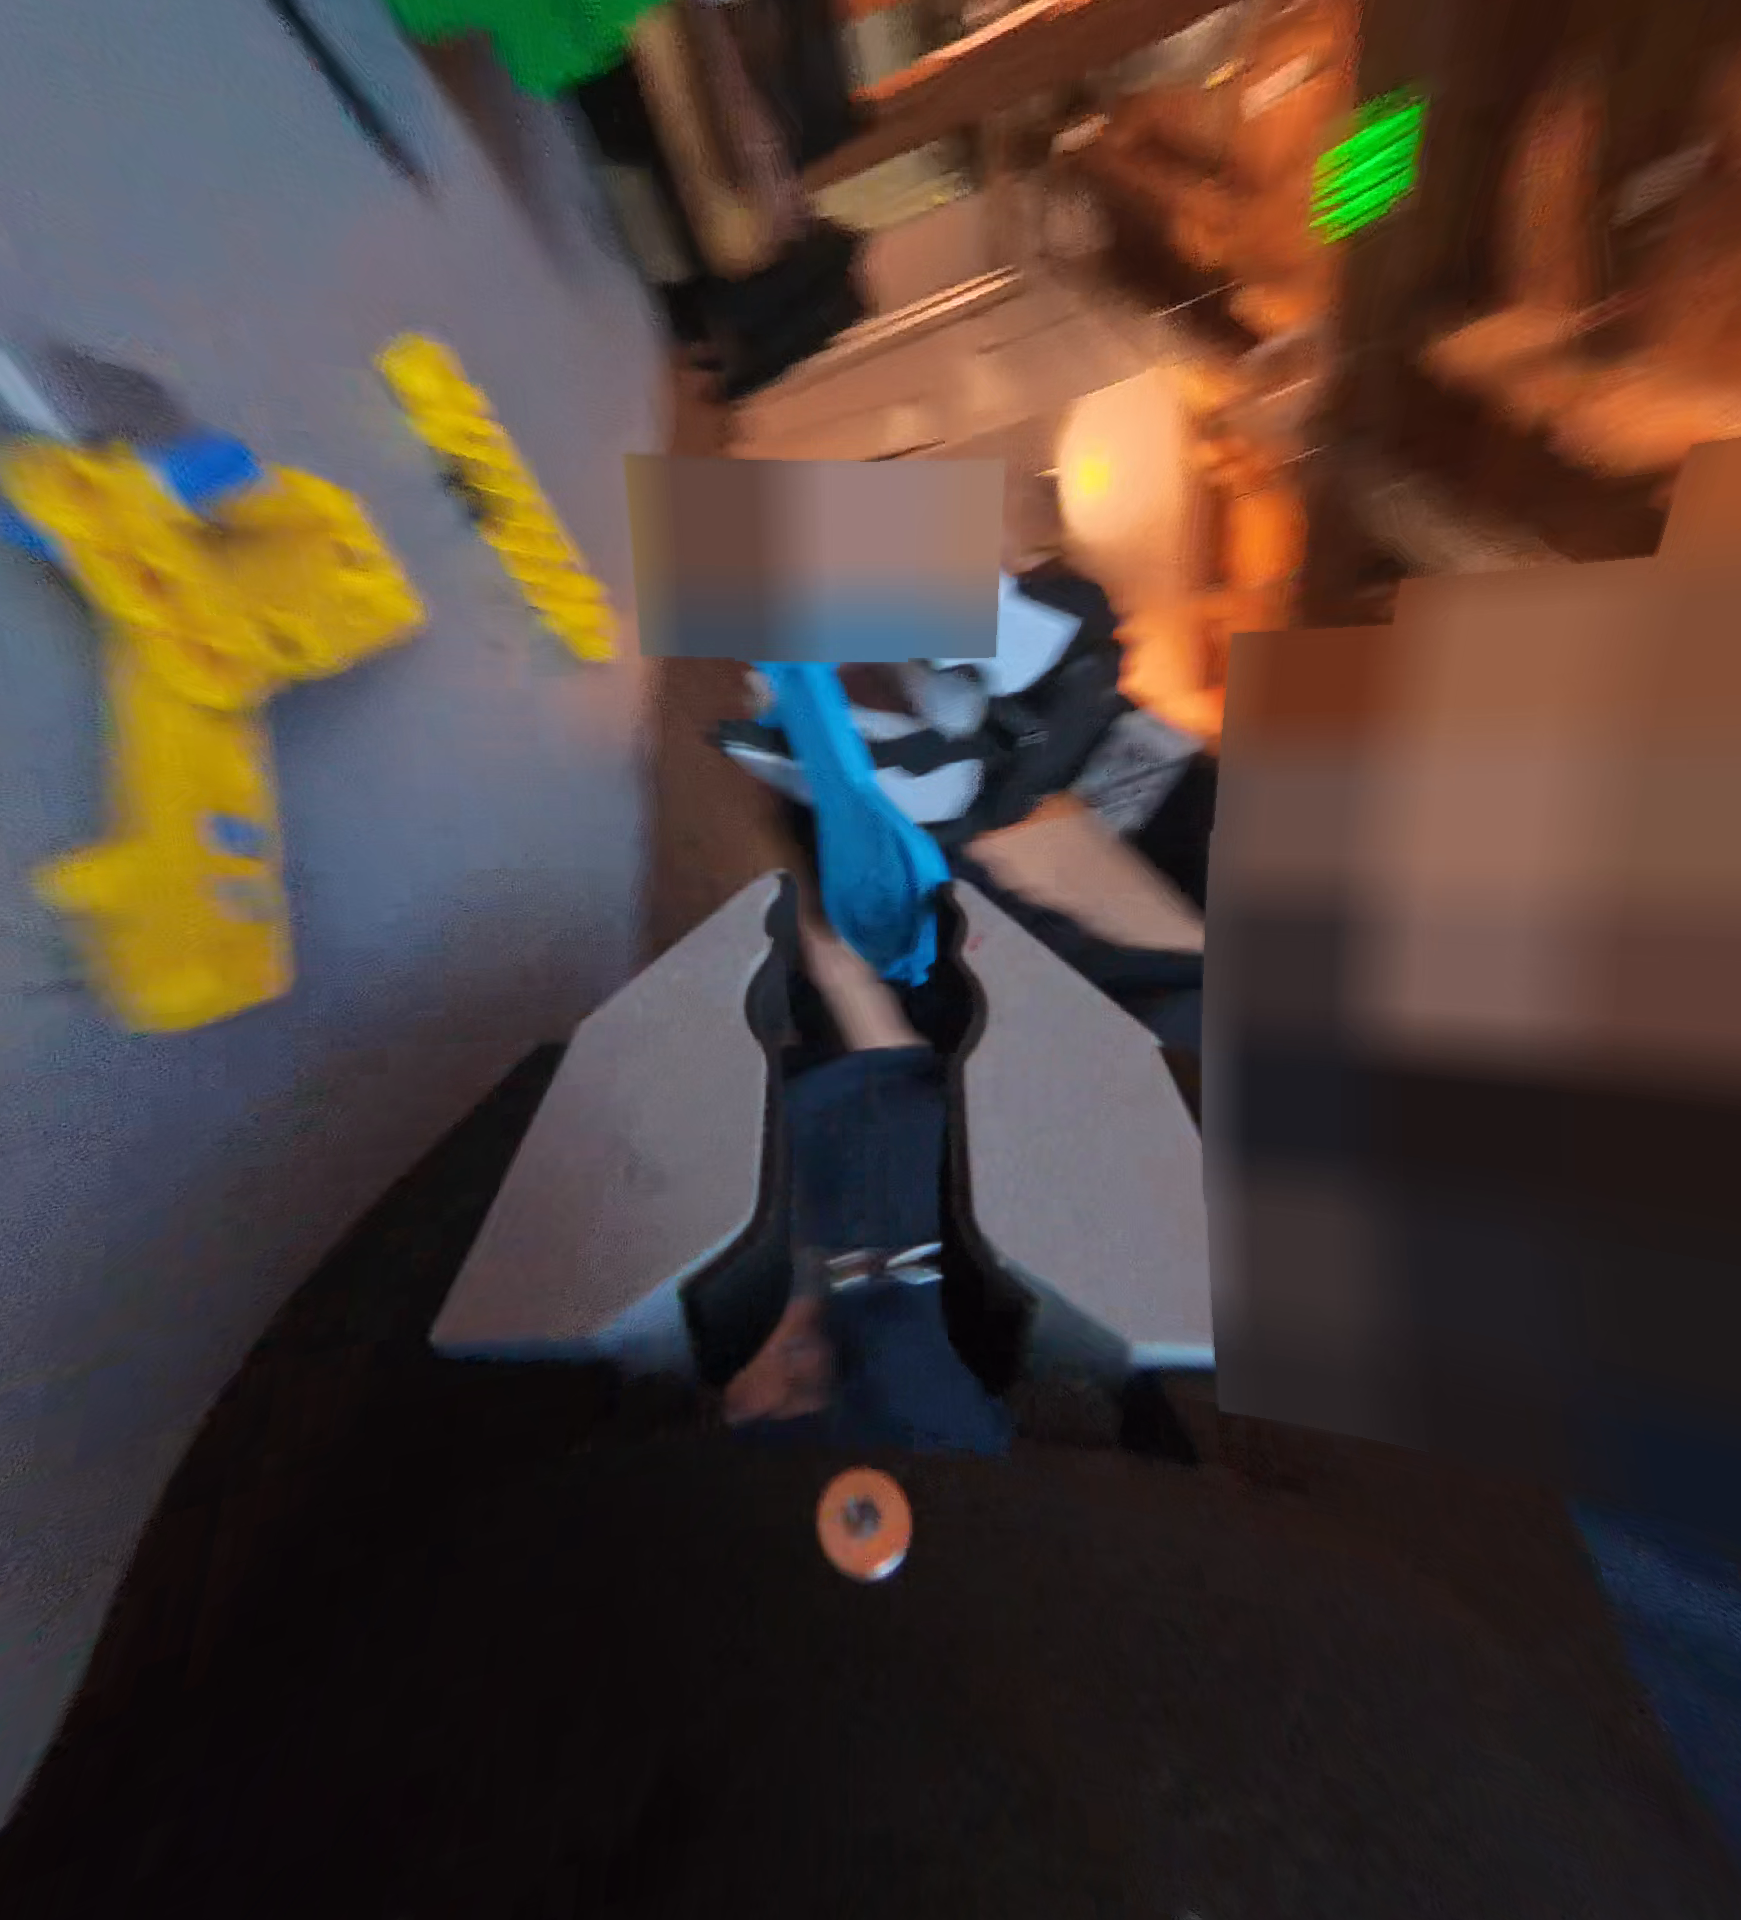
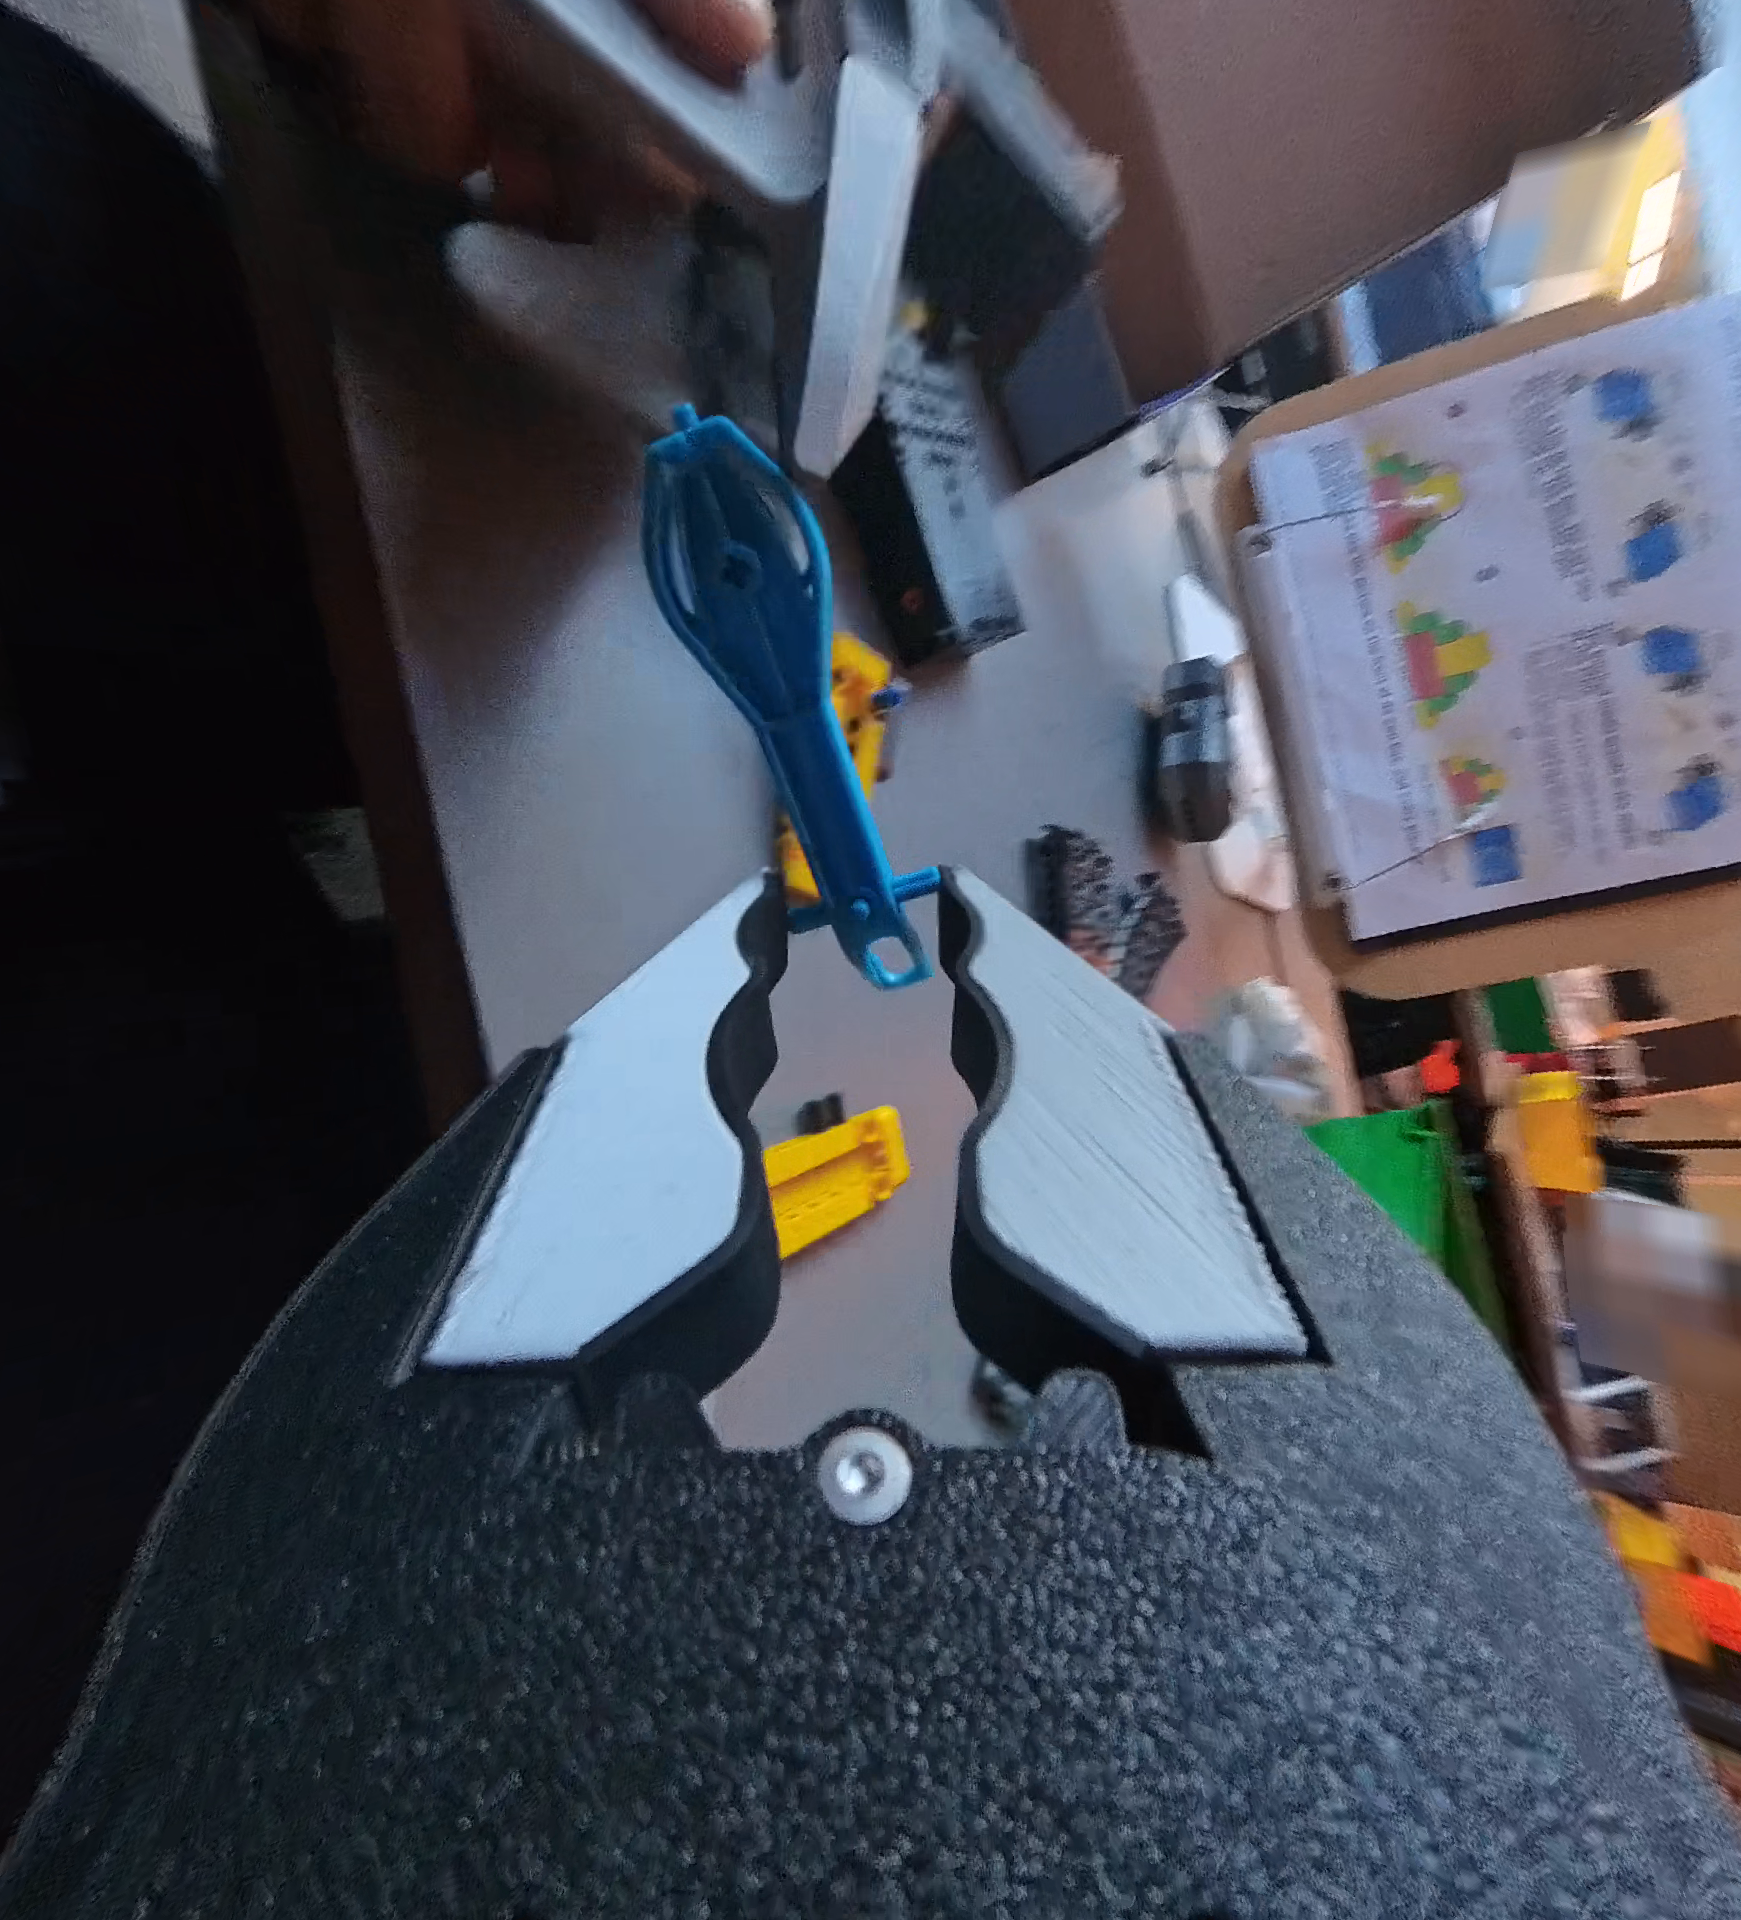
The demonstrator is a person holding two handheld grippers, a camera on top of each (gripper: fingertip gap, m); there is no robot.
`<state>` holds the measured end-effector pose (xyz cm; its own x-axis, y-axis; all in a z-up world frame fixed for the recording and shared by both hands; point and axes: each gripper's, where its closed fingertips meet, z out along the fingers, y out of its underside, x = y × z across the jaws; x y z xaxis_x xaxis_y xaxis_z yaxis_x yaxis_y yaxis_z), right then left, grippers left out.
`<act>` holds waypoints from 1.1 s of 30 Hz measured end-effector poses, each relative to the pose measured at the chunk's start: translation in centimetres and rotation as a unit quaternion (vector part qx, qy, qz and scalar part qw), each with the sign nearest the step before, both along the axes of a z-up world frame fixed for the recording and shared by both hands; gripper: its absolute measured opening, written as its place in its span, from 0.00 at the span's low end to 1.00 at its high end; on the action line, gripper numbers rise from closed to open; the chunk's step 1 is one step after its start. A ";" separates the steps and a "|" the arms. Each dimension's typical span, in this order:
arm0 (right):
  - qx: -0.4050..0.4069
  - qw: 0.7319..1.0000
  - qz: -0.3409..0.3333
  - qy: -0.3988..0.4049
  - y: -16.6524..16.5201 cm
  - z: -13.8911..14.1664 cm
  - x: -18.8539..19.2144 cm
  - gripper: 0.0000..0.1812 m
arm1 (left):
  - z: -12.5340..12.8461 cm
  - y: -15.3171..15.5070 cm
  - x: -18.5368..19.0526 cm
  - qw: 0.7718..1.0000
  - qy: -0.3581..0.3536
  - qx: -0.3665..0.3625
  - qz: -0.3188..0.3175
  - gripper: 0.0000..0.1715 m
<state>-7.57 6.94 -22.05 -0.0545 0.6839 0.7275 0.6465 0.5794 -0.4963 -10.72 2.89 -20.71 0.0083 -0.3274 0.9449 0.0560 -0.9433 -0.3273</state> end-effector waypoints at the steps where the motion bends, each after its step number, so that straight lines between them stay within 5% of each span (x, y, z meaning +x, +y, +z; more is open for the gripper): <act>1: -0.029 0.999 -0.002 -0.015 -0.1 -0.9 0.1 0.14 | -1.3 0.6 -0.8 0.995 0.081 0.051 0.018 0.21; 4: -0.120 0.991 0.003 -0.058 -0.7 -3.2 0.4 0.14 | -2.5 1.2 -2.5 0.946 0.239 0.217 0.024 0.27; 6: -0.190 0.978 0.015 -0.087 -1.5 -4.5 0.4 0.14 | -2.4 0.4 -1.8 0.917 0.273 0.292 -0.003 0.29; 11: -0.294 0.951 0.011 -0.093 -1.1 -5.0 -0.3 0.14 | -4.5 -0.8 0.2 0.862 0.330 0.378 -0.072 0.31; 13: -0.328 0.940 0.012 -0.095 -1.2 -5.2 -0.4 0.14 | -5.6 0.3 -0.2 0.828 0.380 0.408 -0.063 0.18; 15: -0.355 0.931 0.012 -0.085 -1.3 -5.3 -0.5 0.14 | -6.6 0.8 -0.5 0.806 0.416 0.414 -0.074 0.16; 26: -0.409 0.912 -0.026 0.032 -0.4 -2.2 1.6 0.16 | -6.6 1.6 -0.4 0.811 0.418 0.406 -0.058 0.15; 33: -0.421 0.877 -0.211 0.097 3.0 -3.3 6.8 0.27 | -6.6 1.7 -0.3 0.817 0.422 0.391 -0.041 0.15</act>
